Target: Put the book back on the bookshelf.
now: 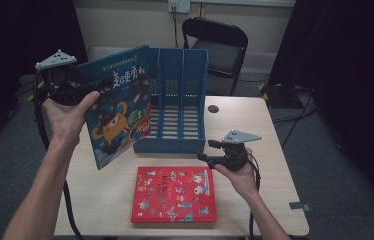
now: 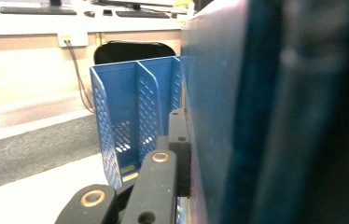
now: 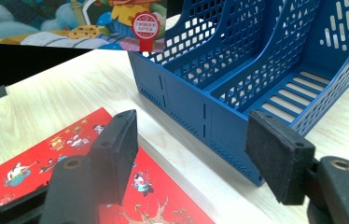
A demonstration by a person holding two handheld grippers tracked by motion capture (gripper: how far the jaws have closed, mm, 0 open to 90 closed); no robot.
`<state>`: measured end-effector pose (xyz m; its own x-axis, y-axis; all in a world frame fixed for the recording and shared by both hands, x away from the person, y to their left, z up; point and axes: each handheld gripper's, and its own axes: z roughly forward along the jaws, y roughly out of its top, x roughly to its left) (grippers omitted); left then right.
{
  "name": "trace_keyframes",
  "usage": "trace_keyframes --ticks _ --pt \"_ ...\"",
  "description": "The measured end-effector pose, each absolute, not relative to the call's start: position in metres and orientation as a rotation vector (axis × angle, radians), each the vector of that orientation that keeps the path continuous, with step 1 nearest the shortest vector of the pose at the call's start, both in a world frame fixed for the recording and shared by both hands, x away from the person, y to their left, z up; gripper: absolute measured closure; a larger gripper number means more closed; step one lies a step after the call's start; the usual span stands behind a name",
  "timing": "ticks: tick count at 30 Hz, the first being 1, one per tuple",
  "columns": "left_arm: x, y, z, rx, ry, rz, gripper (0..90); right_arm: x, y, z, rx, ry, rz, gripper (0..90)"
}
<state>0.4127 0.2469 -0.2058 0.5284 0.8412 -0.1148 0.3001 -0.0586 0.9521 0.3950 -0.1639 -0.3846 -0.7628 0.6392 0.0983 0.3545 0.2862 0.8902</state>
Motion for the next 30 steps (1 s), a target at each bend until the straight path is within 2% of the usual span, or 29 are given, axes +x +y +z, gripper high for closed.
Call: trace_keyframes --ticks 30 --pt "0.487 0.203 -0.235 1.520 1.130 0.710 83.5 0.395 -0.169 -0.389 0.914 2.300 1.458 34.5"
